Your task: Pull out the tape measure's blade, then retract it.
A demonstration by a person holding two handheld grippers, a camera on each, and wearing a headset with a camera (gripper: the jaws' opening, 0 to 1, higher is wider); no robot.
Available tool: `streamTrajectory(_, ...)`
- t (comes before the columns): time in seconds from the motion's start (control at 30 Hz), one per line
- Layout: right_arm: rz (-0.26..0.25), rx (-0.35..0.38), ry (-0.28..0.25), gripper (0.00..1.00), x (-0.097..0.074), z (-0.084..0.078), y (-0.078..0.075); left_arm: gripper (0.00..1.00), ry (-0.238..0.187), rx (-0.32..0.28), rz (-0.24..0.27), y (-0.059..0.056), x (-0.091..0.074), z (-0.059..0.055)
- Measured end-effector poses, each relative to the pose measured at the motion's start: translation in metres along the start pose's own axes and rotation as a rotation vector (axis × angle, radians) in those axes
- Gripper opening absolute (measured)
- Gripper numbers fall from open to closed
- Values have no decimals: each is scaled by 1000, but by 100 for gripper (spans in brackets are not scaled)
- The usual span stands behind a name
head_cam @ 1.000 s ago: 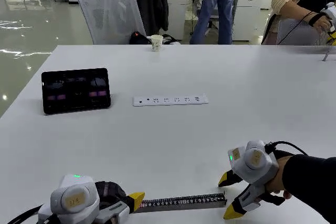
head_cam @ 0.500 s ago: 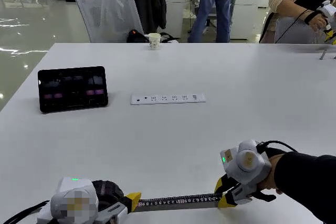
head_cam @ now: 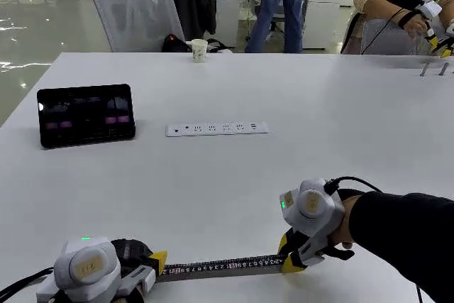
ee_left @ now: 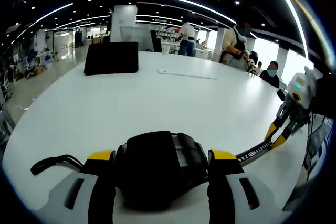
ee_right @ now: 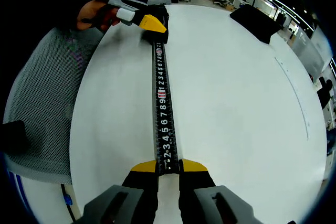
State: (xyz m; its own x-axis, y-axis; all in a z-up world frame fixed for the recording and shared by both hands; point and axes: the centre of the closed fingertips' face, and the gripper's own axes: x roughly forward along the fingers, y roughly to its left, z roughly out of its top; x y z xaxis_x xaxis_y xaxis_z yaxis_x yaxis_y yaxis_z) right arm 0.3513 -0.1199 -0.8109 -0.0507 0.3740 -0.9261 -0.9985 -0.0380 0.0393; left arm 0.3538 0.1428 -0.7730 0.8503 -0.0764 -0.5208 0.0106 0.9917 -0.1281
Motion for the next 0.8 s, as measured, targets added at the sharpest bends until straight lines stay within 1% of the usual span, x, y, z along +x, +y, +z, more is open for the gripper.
streamTrajectory(0.03, 0, 2, 3, 11, 0, 0, 0, 65, 3, -7, -1, 0, 0, 0)
streamTrajectory(0.1, 2, 0, 12, 11, 0, 0, 0, 65, 8, -1, -1, 0, 1, -1)
streamTrajectory(0.13, 3, 1, 15, 11, 0, 1, 0, 65, 23, 5, -1, 0, 1, -2)
streamTrajectory(0.17, 5, 0, 18, 11, 0, 0, 0, 64, 50, 16, -5, 0, 1, -4)
streamTrajectory(0.2, 5, 3, 19, 11, 0, 0, 0, 64, 53, 7, -3, 0, 2, -3)
streamTrajectory(0.33, -6, 14, 11, 11, -1, 0, 1, 63, 50, 18, -2, 0, 0, -5)
streamTrajectory(0.4, -9, 19, 7, 11, 0, 0, 0, 62, 56, 21, 2, 0, 0, -5)
streamTrajectory(0.5, -4, 42, -10, 10, -1, 0, -1, 62, 58, 31, 1, 0, 0, -5)
streamTrajectory(0.67, 7, 60, -15, 10, -1, 3, 0, 62, 64, 35, -1, 1, 1, -5)
streamTrajectory(0.8, 5, 67, -19, 10, 1, 5, 0, 62, 68, 35, -3, 1, 1, -6)
